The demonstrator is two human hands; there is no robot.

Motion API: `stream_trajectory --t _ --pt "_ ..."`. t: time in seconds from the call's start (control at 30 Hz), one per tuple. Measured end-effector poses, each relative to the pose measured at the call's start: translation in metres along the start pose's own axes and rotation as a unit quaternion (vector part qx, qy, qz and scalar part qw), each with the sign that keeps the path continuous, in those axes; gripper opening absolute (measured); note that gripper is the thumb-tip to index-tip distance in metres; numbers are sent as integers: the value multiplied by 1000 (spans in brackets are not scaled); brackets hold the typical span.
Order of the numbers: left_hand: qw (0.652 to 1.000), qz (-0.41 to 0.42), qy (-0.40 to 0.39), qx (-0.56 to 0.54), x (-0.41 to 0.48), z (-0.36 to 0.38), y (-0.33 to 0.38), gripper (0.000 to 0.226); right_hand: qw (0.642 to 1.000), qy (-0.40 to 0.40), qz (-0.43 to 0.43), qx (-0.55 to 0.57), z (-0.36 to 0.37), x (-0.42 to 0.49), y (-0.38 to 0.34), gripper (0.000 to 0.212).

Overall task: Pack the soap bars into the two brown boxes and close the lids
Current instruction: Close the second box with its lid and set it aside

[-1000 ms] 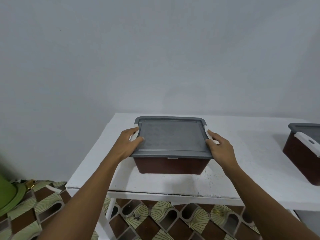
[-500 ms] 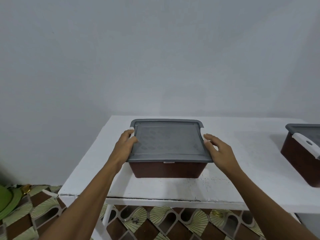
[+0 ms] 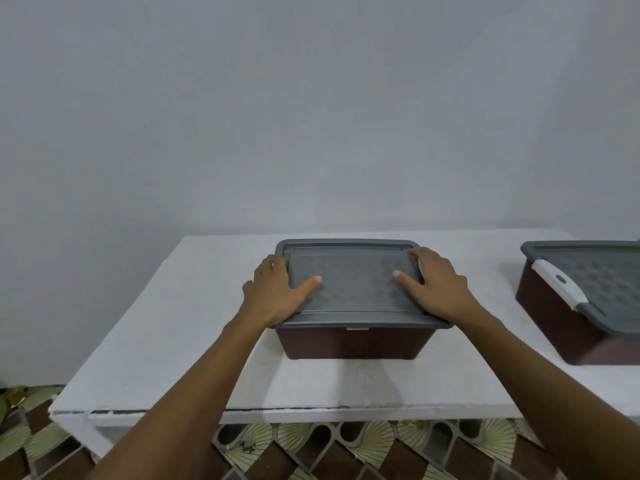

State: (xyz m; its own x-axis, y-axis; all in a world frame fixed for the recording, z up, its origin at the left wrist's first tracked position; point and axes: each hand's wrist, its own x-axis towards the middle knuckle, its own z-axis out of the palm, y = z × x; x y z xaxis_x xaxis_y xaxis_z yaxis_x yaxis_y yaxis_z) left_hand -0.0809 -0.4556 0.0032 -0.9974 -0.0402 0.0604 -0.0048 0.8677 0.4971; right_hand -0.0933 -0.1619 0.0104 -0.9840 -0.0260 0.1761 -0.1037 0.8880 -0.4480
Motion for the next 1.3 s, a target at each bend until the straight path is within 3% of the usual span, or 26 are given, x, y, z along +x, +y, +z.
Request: stream_trajectory --t 0.1,0.2,0.27,0.37,0.5,0.6,0.67,0.77,0.93,1.3 --pt "994 23 -39 99 22 -1 9 100 994 -90 8 -69 -1 18 10 78" --pt "985 39 -51 158 34 1 7 104 990 -110 27 -88 3 22 16 80" --pt "990 48 -44 127 34 3 2 107 989 -108 29 -96 3 20 14 79" --pt "998 54 -12 -13 28 -4 2 99 990 -113 30 -74 2 15 11 81" --pt "997 56 -28 35 -8 -2 6 94 988 -128 -1 -88 -2 -8 11 92" --pt "995 32 58 -77 -36 10 -1 80 999 -42 -19 17 6 -23 14 87" --pt "983 29 129 -126 -34 16 -4 72 984 78 -32 154 13 -22 14 67" --pt "978 33 154 -137 -12 19 -7 61 959 185 -49 209 22 -6 16 37" --pt "978 44 167 -115 38 24 -6 43 961 187 -21 204 35 57 26 21" --pt "983 33 141 -108 178 21 -15 34 977 146 -40 151 49 185 21 21"
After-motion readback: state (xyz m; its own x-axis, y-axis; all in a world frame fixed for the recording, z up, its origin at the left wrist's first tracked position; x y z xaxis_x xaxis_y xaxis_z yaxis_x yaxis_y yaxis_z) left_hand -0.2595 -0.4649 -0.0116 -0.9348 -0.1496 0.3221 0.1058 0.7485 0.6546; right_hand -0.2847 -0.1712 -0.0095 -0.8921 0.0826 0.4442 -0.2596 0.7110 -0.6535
